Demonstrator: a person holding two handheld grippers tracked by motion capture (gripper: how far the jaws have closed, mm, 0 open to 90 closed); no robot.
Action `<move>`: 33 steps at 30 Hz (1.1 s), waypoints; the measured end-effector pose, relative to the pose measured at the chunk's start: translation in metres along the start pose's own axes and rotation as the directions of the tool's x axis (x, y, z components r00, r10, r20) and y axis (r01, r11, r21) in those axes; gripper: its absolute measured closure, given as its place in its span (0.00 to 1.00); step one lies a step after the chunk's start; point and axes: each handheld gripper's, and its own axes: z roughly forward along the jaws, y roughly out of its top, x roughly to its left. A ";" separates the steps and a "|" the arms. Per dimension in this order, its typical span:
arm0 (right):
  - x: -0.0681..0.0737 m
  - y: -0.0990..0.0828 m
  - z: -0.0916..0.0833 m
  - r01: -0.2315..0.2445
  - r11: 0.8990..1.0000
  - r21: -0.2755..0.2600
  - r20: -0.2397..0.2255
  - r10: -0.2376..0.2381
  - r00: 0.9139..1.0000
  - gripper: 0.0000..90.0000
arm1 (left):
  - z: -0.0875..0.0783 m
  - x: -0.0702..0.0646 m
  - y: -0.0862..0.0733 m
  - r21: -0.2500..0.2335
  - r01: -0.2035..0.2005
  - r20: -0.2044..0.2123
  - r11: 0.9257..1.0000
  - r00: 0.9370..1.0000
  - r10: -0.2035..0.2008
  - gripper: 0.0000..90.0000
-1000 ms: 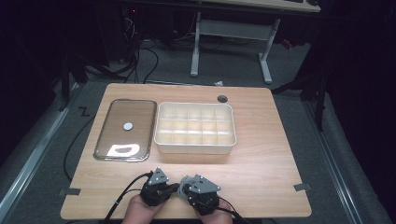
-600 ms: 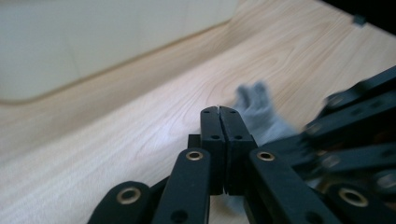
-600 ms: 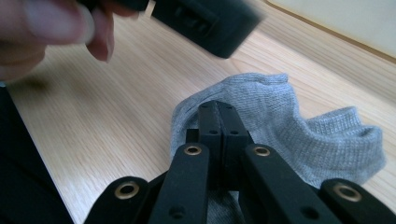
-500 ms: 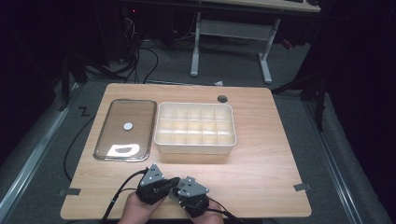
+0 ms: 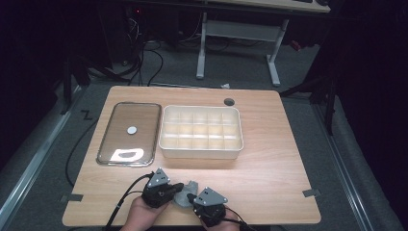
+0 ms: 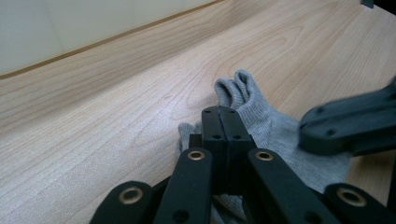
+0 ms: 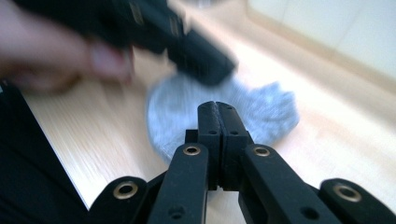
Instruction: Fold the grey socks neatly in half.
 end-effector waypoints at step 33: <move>-0.013 0.009 0.010 -0.031 0.999 0.020 0.029 0.030 0.999 0.87 | 0.003 -0.007 -0.008 0.011 -0.091 -0.079 0.996 0.993 0.092 1.00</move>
